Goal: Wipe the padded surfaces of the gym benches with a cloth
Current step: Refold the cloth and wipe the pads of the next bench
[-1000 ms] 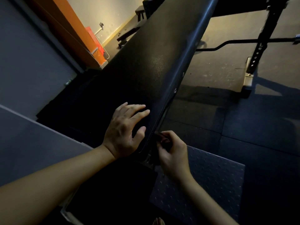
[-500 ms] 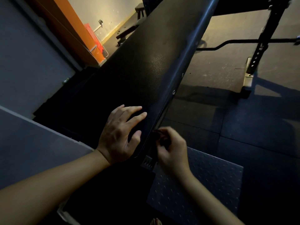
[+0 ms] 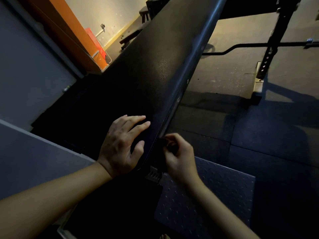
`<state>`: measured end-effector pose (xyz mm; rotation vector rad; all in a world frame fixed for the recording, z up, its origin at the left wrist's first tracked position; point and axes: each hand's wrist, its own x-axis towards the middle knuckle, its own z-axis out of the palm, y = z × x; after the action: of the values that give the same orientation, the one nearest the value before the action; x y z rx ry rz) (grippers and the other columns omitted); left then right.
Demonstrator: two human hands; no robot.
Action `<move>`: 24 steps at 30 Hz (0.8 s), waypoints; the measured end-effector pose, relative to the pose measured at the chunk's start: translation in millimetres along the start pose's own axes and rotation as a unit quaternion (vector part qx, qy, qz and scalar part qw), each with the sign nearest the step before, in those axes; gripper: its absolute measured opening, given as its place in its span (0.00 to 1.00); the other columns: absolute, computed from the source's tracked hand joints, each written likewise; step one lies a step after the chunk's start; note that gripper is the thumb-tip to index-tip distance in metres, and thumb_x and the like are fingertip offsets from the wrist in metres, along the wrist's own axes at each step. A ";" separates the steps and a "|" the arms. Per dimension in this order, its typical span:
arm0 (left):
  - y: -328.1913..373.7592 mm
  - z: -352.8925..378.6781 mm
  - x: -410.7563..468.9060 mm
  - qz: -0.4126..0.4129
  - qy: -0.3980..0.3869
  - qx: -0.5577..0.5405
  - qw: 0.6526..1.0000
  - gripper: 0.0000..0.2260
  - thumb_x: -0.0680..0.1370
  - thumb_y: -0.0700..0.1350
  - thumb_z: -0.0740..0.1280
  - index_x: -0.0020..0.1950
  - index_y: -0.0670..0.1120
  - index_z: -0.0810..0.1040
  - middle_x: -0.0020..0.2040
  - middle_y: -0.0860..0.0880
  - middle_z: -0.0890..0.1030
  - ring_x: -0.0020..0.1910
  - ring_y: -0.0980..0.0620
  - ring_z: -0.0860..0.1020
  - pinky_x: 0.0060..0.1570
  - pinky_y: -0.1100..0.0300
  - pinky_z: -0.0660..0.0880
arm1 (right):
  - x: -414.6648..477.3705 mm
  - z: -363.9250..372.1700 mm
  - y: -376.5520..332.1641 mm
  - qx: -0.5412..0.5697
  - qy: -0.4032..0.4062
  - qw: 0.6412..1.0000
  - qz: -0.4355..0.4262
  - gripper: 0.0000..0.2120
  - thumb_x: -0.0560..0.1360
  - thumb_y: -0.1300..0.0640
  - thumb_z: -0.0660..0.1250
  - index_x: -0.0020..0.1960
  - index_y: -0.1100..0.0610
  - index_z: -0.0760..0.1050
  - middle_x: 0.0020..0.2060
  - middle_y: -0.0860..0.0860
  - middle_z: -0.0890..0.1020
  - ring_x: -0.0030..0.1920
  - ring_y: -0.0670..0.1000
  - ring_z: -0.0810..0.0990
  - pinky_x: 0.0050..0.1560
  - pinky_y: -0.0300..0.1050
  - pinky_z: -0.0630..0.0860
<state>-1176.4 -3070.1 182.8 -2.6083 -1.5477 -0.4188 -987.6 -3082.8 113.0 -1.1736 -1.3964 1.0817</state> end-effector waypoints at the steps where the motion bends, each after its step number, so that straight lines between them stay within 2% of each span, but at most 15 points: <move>1: 0.3 -0.1 0.3 -0.002 0.001 -0.001 1.000 0.24 0.76 0.50 0.60 0.69 0.42 0.79 0.71 0.44 0.76 0.70 0.45 0.74 0.73 0.43 0.64 | -1.5 -0.3 -1.3 -0.001 0.001 1.000 -0.006 0.09 0.77 0.66 0.68 0.52 0.54 0.80 0.43 0.45 0.83 0.44 0.44 0.82 0.45 0.43 0.81; 5: 0.7 0.5 -0.1 -0.005 0.001 -0.003 1.000 0.25 0.76 0.50 0.60 0.69 0.42 0.79 0.71 0.44 0.76 0.69 0.45 0.74 0.72 0.42 0.65 | 87.5 -18.8 2.0 -0.062 0.108 0.992 0.000 0.07 0.76 0.66 0.68 0.48 0.54 0.77 0.39 0.49 0.81 0.40 0.48 0.81 0.43 0.53 0.82; 7: 0.1 -0.2 0.9 -0.005 -0.005 -0.003 1.000 0.25 0.76 0.50 0.60 0.69 0.42 0.79 0.70 0.44 0.76 0.69 0.45 0.74 0.71 0.42 0.65 | 140.9 -34.8 3.8 -0.086 0.133 0.987 0.035 0.06 0.78 0.63 0.68 0.48 0.53 0.75 0.40 0.49 0.80 0.41 0.48 0.82 0.46 0.53 0.83; 9: -0.3 -0.7 1.6 -0.007 -0.007 -0.004 1.000 0.24 0.76 0.50 0.60 0.68 0.42 0.79 0.70 0.44 0.77 0.69 0.45 0.74 0.71 0.42 0.65 | 153.4 -36.9 3.5 -0.098 0.151 0.982 0.053 0.05 0.79 0.62 0.68 0.49 0.53 0.75 0.43 0.50 0.81 0.44 0.49 0.83 0.49 0.54 0.83; 11: 0.6 -1.3 -0.2 -0.007 -0.005 -0.003 1.000 0.24 0.76 0.50 0.60 0.68 0.42 0.79 0.70 0.44 0.77 0.69 0.45 0.74 0.72 0.43 0.65 | 118.7 -24.7 2.1 -0.080 0.141 0.985 0.052 0.06 0.77 0.66 0.67 0.48 0.56 0.76 0.41 0.51 0.80 0.42 0.51 0.81 0.47 0.55 0.82; 13: 1.7 -1.9 0.1 -0.008 -0.004 -0.001 1.000 0.24 0.76 0.50 0.60 0.68 0.42 0.79 0.70 0.44 0.76 0.69 0.45 0.74 0.73 0.44 0.64 | 58.5 -10.4 2.0 -0.049 0.070 0.996 0.025 0.09 0.74 0.68 0.66 0.47 0.56 0.78 0.39 0.50 0.81 0.40 0.50 0.80 0.43 0.52 0.80; 15: 2.2 -1.5 1.3 -0.011 -0.004 -0.005 1.000 0.24 0.76 0.51 0.60 0.68 0.42 0.79 0.70 0.45 0.76 0.69 0.45 0.74 0.72 0.43 0.65 | 15.3 -6.4 -0.2 -0.052 -0.004 0.999 -0.009 0.12 0.73 0.68 0.67 0.51 0.54 0.80 0.43 0.48 0.83 0.43 0.47 0.81 0.45 0.45 0.79; 17: 1.9 -1.3 2.0 -0.015 -0.006 -0.007 1.000 0.24 0.76 0.51 0.60 0.68 0.42 0.79 0.70 0.45 0.76 0.69 0.44 0.74 0.70 0.42 0.66 | 33.4 -14.8 -0.9 -0.100 0.018 0.994 -0.035 0.14 0.72 0.68 0.68 0.54 0.55 0.80 0.46 0.50 0.84 0.47 0.49 0.82 0.49 0.46 0.79; 20: 2.2 -1.2 1.4 -0.017 -0.009 -0.003 1.000 0.24 0.76 0.51 0.60 0.68 0.43 0.79 0.70 0.45 0.76 0.69 0.44 0.74 0.70 0.41 0.66 | 113.3 -35.9 -0.2 -0.139 0.072 0.988 -0.001 0.09 0.75 0.65 0.68 0.52 0.54 0.78 0.45 0.51 0.82 0.46 0.52 0.83 0.48 0.56 0.82; 22: 2.0 -1.8 1.1 -0.016 -0.011 -0.004 1.000 0.24 0.75 0.51 0.60 0.68 0.43 0.80 0.70 0.45 0.77 0.69 0.44 0.74 0.70 0.42 0.66 | 146.9 -44.6 1.0 -0.127 0.099 0.987 0.022 0.08 0.77 0.63 0.67 0.49 0.51 0.75 0.44 0.50 0.82 0.46 0.51 0.83 0.48 0.56 0.83; 24: 1.9 -1.8 1.2 -0.017 -0.011 -0.005 1.000 0.24 0.75 0.51 0.60 0.68 0.43 0.80 0.70 0.45 0.77 0.68 0.44 0.74 0.70 0.42 0.66 | 130.7 -36.0 -1.6 -0.121 0.106 0.987 0.026 0.07 0.77 0.65 0.67 0.49 0.53 0.76 0.44 0.51 0.81 0.45 0.51 0.83 0.48 0.55 0.83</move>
<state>-1174.5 -3070.4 185.0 -2.6065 -1.6021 -0.4011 -959.6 -2952.3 136.3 -1.4629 -1.3619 0.8094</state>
